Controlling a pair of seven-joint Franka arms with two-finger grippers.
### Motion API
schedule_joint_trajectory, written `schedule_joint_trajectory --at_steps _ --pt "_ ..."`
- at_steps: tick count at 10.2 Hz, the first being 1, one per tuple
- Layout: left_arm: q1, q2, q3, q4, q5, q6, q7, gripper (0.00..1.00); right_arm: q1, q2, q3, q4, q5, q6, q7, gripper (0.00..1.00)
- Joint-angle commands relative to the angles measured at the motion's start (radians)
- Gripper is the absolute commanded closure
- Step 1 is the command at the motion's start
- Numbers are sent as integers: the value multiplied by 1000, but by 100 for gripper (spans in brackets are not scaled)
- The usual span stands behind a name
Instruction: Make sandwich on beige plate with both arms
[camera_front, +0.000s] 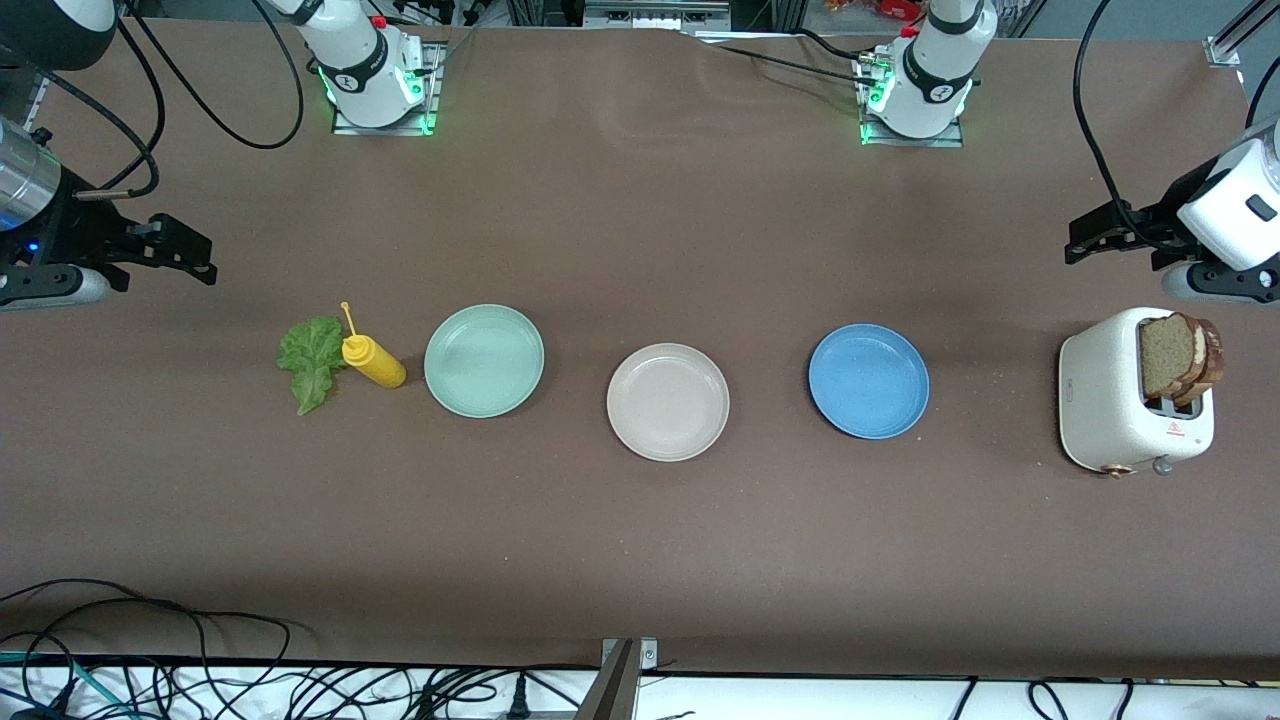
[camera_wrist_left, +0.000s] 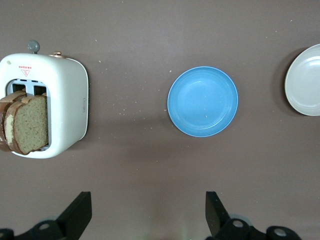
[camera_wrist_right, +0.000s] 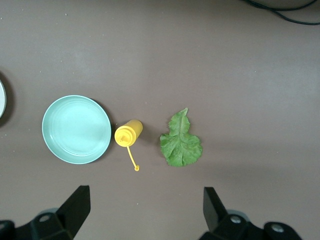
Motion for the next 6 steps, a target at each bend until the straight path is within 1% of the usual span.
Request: schedule_joint_trajectory --at_steps 1,6 --pt "7 3 -6 11 -21 2 6 0 3 -8 4 -4 -15 -3 8 0" --pt "8 3 -6 11 -36 3 6 0 3 -10 4 -4 -15 -6 8 0"
